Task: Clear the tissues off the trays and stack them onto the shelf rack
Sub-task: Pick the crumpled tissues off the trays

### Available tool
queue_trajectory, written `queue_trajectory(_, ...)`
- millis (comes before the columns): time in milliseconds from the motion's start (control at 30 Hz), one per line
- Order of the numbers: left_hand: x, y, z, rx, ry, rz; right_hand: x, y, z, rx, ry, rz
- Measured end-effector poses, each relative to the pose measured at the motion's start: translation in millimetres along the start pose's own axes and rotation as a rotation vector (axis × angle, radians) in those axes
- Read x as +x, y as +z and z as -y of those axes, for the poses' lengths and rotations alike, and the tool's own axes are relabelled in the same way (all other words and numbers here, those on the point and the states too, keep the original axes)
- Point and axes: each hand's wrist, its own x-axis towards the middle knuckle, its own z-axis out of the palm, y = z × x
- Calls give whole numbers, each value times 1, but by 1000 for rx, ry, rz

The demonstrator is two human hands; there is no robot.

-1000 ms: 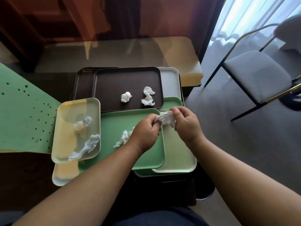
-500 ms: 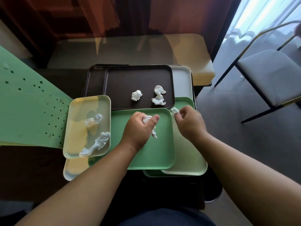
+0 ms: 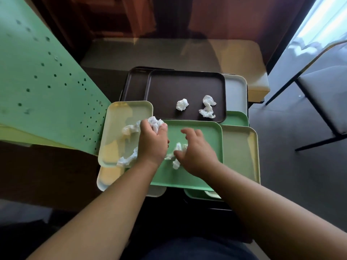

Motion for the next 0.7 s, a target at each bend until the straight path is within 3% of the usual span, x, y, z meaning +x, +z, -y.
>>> queue_trajectory(67,8,-19,10,-38,-48,16,5,10,1,-230,22,71)
queue_trajectory(167,19,-43,20,-61,-113,135,11,18,3,-296,87,84)
queue_trajectory(333,31,-61,27,49,-24,321,15,17,25,62,72,-114)
queue_trajectory(433,28,-64,24,-4,-2,434,14,12,53,378,87,-167)
queue_trajectory(600,32,-73,12,-329,-153,612,18,11,91,676,64,-90)
queue_trajectory(700,35,-79,12,-410,-206,606,18,16,102,861,77,22)
